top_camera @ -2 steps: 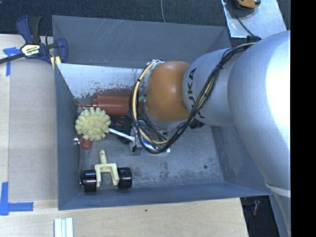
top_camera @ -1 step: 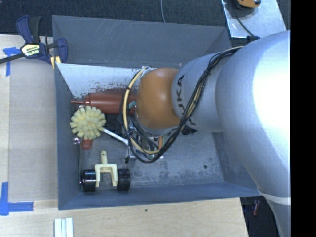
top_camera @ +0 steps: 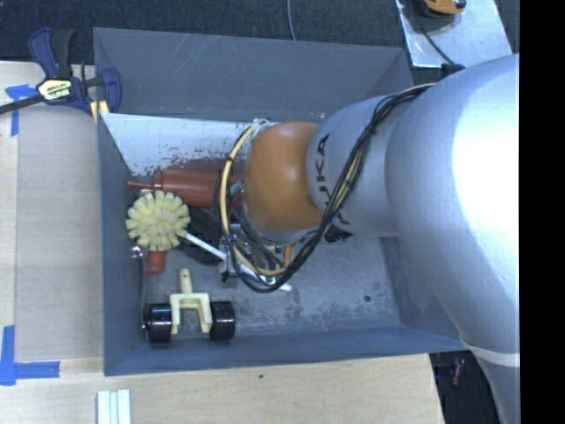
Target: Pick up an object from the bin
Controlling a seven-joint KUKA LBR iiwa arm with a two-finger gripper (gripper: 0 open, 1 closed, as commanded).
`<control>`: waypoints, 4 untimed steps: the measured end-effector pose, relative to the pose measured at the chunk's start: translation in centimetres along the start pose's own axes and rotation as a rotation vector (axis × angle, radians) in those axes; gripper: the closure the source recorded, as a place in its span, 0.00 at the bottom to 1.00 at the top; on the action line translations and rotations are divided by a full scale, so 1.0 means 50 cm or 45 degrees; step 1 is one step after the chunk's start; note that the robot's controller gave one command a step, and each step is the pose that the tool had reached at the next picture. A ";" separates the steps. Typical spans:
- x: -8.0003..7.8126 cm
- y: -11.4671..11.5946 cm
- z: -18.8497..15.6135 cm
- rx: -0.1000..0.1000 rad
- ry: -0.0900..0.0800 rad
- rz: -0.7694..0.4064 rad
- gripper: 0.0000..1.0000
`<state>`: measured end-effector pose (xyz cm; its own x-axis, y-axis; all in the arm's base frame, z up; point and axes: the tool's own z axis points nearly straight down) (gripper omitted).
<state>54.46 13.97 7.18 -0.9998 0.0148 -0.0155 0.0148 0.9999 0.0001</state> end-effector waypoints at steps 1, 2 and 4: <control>0.000 0.000 0.000 0.000 0.000 0.000 1.00; 0.000 0.000 0.000 0.000 0.000 0.000 1.00; 0.000 0.000 0.000 0.000 0.000 -0.001 1.00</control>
Offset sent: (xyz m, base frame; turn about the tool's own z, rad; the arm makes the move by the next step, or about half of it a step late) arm 0.0000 0.0000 0.0000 0.0000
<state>54.47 13.98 7.18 -0.9998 0.0144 -0.0156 0.0144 0.9999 0.0001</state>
